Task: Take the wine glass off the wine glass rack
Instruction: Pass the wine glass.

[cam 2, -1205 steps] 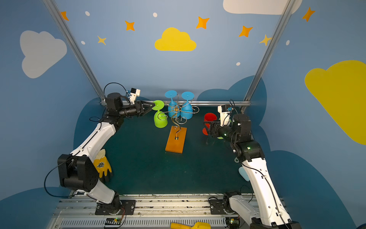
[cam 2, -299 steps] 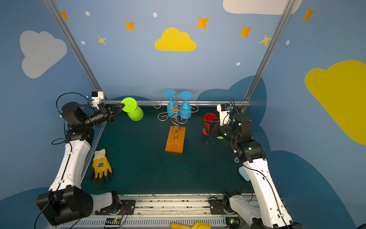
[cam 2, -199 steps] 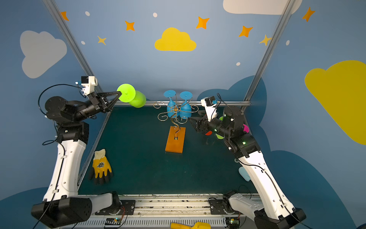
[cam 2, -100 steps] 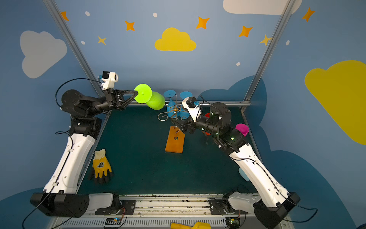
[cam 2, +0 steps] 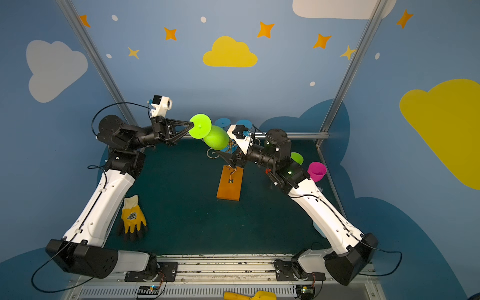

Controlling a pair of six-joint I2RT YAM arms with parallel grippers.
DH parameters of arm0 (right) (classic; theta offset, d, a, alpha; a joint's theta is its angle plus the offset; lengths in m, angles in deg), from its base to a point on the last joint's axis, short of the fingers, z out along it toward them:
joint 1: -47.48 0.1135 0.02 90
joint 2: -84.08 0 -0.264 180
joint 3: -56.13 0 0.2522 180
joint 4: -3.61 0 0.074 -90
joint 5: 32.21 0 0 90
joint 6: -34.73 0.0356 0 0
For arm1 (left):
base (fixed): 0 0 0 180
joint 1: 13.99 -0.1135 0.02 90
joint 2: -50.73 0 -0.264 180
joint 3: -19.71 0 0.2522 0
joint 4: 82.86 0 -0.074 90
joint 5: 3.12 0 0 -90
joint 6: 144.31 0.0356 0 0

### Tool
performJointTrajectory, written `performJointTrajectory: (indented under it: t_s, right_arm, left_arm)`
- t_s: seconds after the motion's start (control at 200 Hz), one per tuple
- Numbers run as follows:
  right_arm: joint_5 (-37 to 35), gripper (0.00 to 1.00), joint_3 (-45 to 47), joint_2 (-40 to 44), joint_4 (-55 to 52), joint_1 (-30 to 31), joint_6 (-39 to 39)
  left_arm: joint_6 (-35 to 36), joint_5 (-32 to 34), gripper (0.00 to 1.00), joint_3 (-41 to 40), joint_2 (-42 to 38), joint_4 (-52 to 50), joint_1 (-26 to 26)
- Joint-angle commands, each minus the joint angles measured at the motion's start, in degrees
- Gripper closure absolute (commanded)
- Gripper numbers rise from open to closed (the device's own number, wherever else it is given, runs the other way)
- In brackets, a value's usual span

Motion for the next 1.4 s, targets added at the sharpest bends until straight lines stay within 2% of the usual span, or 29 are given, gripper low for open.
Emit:
performJointTrajectory:
  t_s: [0.0, 0.33, 0.691, 0.891, 1.166, 1.206, 1.277, 1.397]
  right_arm:
    - [0.6, 0.15, -3.4, -1.6, 2.6, 0.5, -0.6]
    - [-0.8, 0.15, -5.7, -6.3, 3.2, 1.0, -2.9]
    - [-2.6, 0.15, -3.9, -6.1, 1.9, 1.1, -2.9]
    - [-3.4, 0.16, -3.7, -6.2, 2.1, 1.2, -2.1]
    - [-5.3, 0.32, -2.9, -5.0, 0.9, 1.6, -1.5]
    - [-5.7, 0.33, -2.8, -4.4, 0.5, 1.7, -1.5]
    - [-6.8, 0.36, -2.7, -3.5, -0.4, 1.9, 0.4]
    - [-9.7, 0.41, -2.8, -1.5, -3.8, 2.0, 2.9]
  left_arm:
    - [-1.0, -0.9, 0.97, 1.9, 0.4, 3.1, 0.9]
    - [-3.3, -1.4, 0.97, 2.4, 1.8, 5.4, 2.3]
    - [-8.0, -1.6, 0.97, 3.9, 3.1, 10.1, 2.4]
    - [-8.2, -1.5, 0.97, 3.9, 2.9, 10.6, 2.4]
    - [-8.0, -1.1, 0.97, 3.8, 3.5, 10.9, 2.4]
    - [-7.7, -0.9, 0.93, 3.8, 3.7, 10.8, 2.4]
    - [-6.9, -0.4, 0.71, 3.8, 3.9, 10.7, 2.4]
    - [-4.0, 0.5, 0.5, 3.8, 3.7, 10.4, 2.3]
